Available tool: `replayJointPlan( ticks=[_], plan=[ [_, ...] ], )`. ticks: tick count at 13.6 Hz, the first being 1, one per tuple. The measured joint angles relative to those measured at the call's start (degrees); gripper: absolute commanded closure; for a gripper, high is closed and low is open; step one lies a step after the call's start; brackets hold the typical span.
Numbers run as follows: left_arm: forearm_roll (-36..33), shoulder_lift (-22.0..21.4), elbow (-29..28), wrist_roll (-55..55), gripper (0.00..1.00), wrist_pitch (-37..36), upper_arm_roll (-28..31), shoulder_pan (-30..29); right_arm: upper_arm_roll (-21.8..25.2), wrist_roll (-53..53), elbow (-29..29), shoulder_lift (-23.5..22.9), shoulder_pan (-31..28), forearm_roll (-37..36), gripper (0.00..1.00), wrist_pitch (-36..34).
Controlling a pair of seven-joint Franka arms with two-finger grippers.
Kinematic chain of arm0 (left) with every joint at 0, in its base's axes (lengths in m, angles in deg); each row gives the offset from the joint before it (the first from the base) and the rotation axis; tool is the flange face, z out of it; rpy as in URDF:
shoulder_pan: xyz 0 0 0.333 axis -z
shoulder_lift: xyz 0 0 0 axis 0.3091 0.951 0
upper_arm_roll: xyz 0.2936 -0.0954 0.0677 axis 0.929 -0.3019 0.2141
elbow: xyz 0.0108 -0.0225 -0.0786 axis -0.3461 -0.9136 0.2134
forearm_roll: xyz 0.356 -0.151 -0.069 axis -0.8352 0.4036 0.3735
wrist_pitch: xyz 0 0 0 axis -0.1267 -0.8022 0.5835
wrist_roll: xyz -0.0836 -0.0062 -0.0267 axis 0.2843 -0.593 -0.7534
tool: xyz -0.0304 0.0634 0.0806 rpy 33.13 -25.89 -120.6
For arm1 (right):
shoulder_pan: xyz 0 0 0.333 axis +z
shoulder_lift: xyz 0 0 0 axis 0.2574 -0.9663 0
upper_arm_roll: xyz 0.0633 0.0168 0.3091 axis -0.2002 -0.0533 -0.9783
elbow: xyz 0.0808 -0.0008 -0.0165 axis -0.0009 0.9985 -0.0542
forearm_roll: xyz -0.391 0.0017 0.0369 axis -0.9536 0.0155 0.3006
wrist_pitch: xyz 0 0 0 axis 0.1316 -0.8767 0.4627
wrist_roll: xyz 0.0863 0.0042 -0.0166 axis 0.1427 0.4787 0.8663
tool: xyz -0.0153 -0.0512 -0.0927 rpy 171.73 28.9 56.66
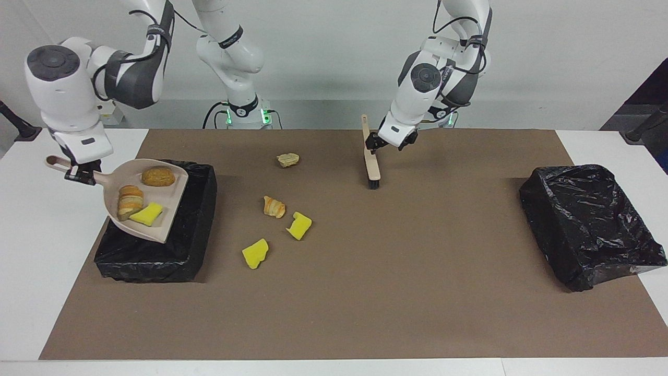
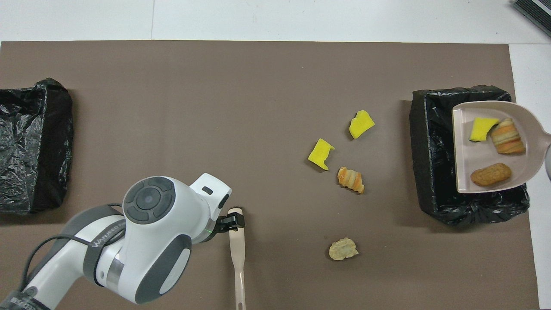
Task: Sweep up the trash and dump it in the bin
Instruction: 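Carry the loaded dustpan to the bin with the right gripper, then tip the dustpan into the bin while the left gripper withdraws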
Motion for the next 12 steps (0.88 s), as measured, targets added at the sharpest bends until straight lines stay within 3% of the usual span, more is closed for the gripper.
replayJointPlan(
  ticks=[5, 12],
  plan=[
    [-0.9, 1.7, 8.1, -17.3, 0.0, -1.6, 0.3, -13.0, -0.1, -5.9, 5.1, 3.3, 3.0, -9.4, 1.0, 1.7],
    [-1.1, 1.7, 13.3, -33.1, 0.0, -4.0, 0.4, -25.5, -0.1, -7.3, 2.8, 4.7, 3.6, -13.0, 1.0, 1.2]
  ],
)
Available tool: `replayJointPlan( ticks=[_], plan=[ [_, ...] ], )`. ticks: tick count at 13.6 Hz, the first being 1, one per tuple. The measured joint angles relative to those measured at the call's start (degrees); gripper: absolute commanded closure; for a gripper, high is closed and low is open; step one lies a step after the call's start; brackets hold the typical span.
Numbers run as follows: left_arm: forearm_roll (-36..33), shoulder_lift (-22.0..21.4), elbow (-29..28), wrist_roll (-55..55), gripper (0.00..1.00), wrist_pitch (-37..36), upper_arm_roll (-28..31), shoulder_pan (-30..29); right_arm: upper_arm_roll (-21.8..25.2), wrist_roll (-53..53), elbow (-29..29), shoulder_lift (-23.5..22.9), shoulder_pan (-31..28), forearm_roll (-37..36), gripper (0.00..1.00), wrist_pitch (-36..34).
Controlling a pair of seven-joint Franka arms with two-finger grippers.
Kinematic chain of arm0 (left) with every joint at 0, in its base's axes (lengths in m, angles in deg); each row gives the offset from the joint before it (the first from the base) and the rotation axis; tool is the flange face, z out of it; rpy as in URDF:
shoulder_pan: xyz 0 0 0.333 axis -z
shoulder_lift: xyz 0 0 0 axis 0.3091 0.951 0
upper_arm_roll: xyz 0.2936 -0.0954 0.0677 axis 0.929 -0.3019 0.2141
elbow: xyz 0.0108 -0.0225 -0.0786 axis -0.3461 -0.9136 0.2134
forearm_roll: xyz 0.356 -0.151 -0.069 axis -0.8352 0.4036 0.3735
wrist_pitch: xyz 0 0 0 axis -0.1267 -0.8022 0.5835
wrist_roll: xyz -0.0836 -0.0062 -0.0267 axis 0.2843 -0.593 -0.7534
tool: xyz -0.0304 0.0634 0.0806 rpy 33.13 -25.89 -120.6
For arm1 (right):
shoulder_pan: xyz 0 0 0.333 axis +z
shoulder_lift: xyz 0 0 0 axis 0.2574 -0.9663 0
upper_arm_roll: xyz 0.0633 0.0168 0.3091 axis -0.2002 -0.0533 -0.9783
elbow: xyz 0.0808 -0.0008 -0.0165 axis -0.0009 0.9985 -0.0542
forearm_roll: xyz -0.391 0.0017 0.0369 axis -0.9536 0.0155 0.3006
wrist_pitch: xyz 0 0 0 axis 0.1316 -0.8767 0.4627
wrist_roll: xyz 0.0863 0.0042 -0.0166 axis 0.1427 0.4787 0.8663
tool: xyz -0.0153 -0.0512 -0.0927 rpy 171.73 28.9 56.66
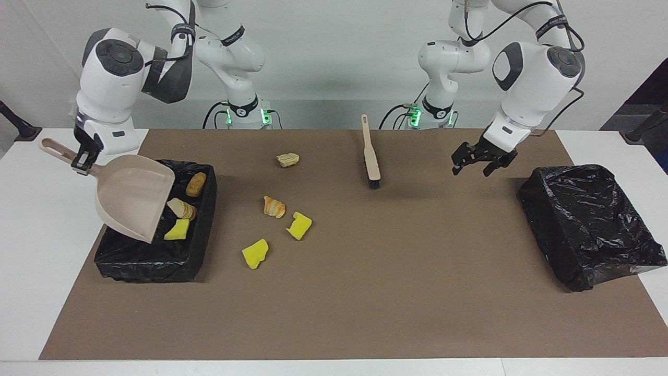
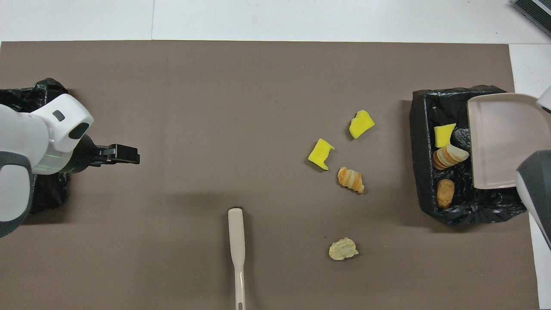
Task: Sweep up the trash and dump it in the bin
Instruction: 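Tip the dustpan into the bin while the left gripper withdraws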
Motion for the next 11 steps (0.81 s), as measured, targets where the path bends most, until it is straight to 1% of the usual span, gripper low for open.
replayJointPlan(
  ticks=[1, 3, 5, 7, 8, 9, 11],
  plan=[
    [-0.4, 0.1, 1.0, -3.3, 0.0, -0.9, 0.0, -1.8, -0.1, 0.0, -0.9, 0.1, 0.1, 0.0, 1.0, -0.3],
    [-4.1, 0.2, 3.5, -7.9, 0.0, -2.8, 0.1, -4.8, -0.3, -0.1, -2.5, 0.1, 1.0, 0.4, 1.0, -1.5],
    [-6.9, 0.5, 7.6, -8.6, 0.0, -7.5, 0.0, -5.4, -0.6, -2.1, -3.7, -0.2, 2.5, 2.8, 1.0, -2.8],
    [-7.5, 2.5, 15.0, -8.6, 0.0, -16.4, 0.0, -5.8, -0.7, -7.6, -5.9, -1.3, 4.3, 5.7, 1.0, -3.9],
    [-7.6, 3.6, 18.2, -8.4, 0.0, -19.5, 0.1, -6.1, -0.7, -10.7, -7.0, -1.9, 5.6, 7.2, 1.0, -4.3],
    [-7.7, 4.3, 20.2, -7.9, 0.0, -21.2, 0.1, -6.5, -0.8, -14.4, -7.7, -2.5, 7.3, 8.8, 1.0, -4.6],
    [-8.0, 4.7, 21.5, -6.4, 0.0, -22.6, 0.2, -6.3, -0.9, -23.4, -8.2, -3.1, 10.8, 13.8, 1.0, -4.9]
  ],
)
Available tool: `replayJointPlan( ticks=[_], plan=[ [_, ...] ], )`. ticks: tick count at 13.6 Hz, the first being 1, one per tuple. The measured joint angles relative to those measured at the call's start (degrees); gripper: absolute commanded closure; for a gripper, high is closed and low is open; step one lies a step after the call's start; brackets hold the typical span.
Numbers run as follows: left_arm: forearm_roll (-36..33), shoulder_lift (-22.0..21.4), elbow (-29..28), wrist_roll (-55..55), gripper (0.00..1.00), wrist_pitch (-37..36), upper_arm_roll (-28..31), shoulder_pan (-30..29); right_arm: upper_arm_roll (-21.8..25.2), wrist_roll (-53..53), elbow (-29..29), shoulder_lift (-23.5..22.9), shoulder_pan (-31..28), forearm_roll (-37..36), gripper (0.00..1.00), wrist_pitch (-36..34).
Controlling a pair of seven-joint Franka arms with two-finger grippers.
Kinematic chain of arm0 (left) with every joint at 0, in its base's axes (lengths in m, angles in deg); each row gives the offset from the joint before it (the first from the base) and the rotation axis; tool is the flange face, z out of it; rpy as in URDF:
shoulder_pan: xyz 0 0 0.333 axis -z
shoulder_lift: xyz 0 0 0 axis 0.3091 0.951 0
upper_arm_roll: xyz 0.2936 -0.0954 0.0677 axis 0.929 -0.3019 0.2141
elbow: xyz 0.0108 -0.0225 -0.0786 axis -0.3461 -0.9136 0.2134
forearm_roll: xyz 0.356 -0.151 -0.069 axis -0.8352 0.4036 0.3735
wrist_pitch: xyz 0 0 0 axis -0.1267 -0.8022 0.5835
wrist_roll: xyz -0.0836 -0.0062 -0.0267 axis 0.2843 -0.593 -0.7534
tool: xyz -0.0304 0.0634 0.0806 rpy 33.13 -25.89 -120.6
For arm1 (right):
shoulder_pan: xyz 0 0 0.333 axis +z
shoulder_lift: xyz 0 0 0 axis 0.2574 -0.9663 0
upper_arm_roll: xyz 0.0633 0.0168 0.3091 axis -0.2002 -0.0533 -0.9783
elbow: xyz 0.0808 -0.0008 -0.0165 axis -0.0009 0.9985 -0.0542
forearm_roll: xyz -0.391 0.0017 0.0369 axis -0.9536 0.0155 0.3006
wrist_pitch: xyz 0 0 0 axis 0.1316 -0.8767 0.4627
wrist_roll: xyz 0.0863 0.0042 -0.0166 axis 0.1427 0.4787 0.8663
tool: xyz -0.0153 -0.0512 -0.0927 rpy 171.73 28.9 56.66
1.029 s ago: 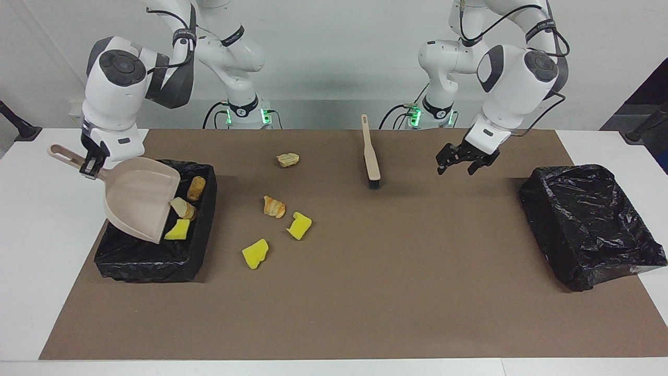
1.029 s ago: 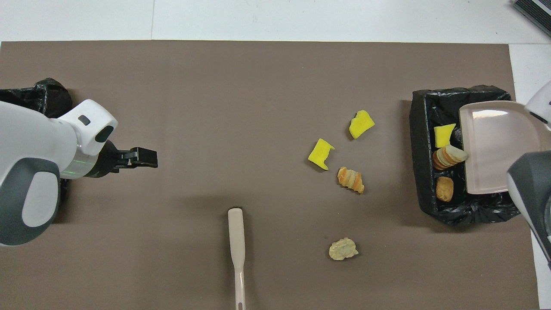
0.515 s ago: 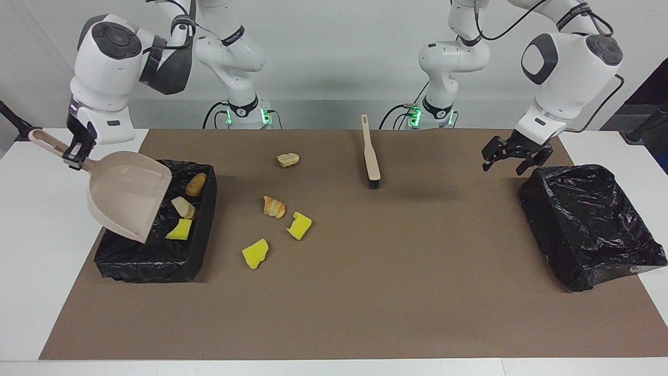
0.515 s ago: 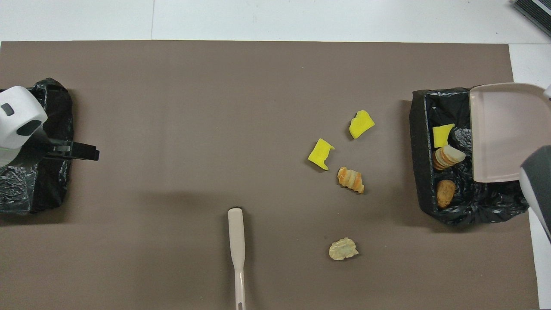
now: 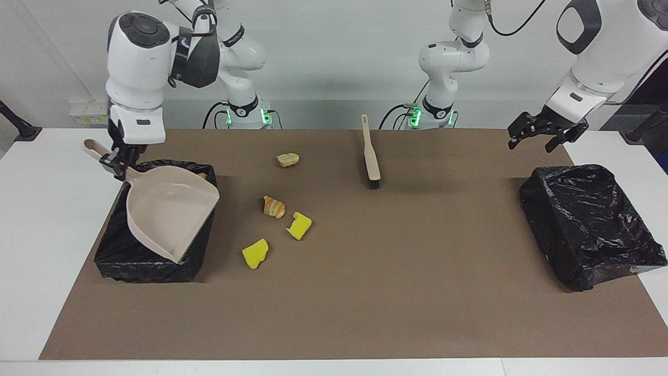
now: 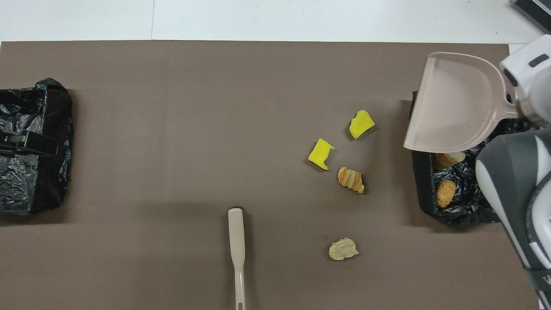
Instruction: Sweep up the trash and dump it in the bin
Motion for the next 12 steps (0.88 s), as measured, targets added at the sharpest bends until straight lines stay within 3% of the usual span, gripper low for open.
replayJointPlan(
  ticks=[2, 5, 12],
  plan=[
    [-0.2, -0.1, 0.0, 1.1, 0.0, -0.7, 2.5, 3.2, 0.0, -10.6, -0.5, -0.5, 3.2, 5.4, 1.0, 0.0],
    [-0.4, -0.3, -0.1, 1.5, 0.0, -1.0, 3.9, 4.5, -0.1, -31.6, -1.0, -2.6, 9.1, 6.6, 1.0, -0.1],
    [-0.5, -0.5, -0.5, 1.3, 0.0, -0.4, 4.1, 5.7, -0.2, -77.0, -18.6, -19.4, 20.4, 14.0, 1.0, 0.1]
  ],
)
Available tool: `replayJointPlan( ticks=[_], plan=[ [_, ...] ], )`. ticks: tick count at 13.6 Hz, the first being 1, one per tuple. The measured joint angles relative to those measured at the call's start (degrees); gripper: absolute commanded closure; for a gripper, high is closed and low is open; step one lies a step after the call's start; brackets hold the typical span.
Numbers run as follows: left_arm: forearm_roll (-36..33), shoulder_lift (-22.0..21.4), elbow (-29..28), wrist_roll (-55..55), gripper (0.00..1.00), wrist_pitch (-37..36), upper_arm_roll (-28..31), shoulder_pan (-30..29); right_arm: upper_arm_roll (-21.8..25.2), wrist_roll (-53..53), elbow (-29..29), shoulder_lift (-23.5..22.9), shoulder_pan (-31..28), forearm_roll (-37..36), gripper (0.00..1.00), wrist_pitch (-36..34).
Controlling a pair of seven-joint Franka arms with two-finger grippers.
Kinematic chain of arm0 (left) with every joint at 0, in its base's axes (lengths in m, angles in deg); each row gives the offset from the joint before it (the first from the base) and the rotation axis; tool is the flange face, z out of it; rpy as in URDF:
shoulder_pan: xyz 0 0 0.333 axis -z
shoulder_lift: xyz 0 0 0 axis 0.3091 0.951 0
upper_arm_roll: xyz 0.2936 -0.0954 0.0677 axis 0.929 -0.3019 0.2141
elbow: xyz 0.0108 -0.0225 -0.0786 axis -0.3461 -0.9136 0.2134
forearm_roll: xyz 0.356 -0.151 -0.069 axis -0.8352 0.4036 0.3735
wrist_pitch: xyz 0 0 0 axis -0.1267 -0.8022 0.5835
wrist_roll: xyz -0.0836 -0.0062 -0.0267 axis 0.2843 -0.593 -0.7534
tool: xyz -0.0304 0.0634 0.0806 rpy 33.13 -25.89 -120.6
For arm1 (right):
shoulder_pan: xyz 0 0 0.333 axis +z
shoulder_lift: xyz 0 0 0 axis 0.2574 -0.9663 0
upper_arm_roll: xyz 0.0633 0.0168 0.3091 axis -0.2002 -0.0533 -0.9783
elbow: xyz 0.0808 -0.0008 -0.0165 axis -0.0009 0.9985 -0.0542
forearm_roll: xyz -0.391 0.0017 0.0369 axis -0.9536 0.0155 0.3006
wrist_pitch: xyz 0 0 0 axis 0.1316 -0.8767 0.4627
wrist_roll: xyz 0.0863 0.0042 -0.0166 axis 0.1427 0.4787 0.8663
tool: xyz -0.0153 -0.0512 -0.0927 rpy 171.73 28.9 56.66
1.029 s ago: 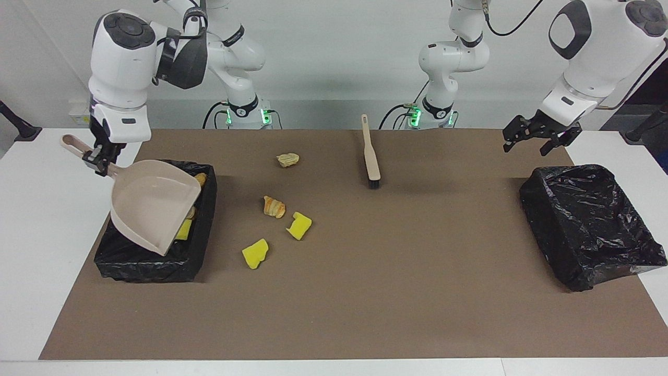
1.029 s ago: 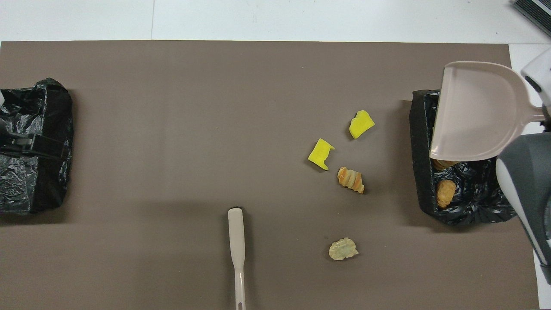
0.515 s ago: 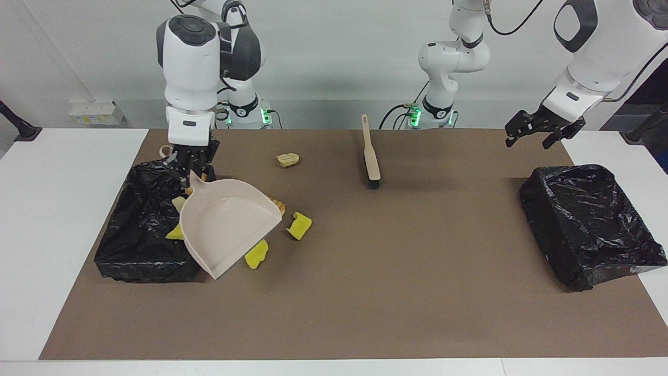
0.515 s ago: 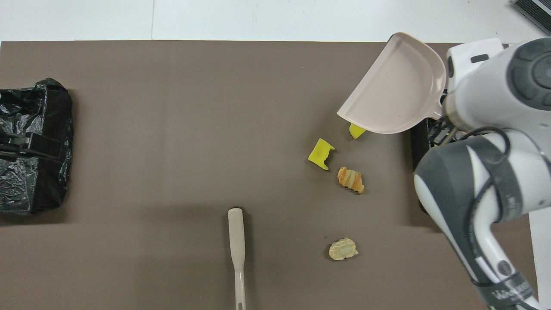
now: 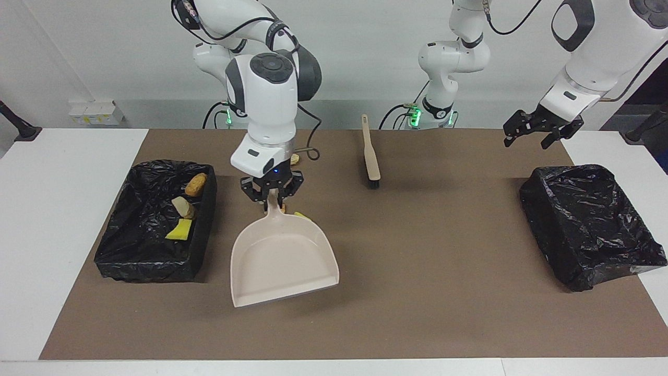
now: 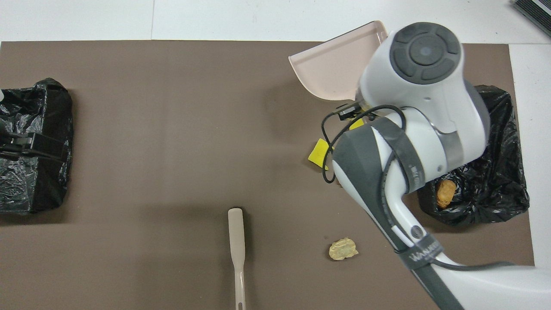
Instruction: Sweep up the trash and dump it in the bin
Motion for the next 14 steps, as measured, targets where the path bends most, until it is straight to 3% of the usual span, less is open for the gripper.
replayJointPlan(
  ticks=[2, 7, 10, 14],
  plan=[
    [0.0, -0.2, -0.5, 0.0, 0.0, 0.6, 0.0, 0.4, 0.0, -10.3, -3.2, -3.7, 3.7, 0.3, 1.0, 1.4],
    [0.0, -0.4, -0.8, 0.0, 0.0, 1.8, 0.0, 0.4, 0.1, -26.2, -4.7, -10.7, 10.7, 0.4, 1.0, 7.7],
    [0.0, -0.4, -0.9, 0.0, 0.0, 2.6, -0.1, 1.3, -1.5, -28.1, -6.2, -14.7, 13.3, 0.4, 1.0, 10.4],
    [0.0, -0.4, -0.9, 0.0, 0.0, 2.9, 0.0, 1.9, -4.6, -28.1, -6.7, -16.0, 13.2, 1.1, 1.0, 10.4]
  ],
)
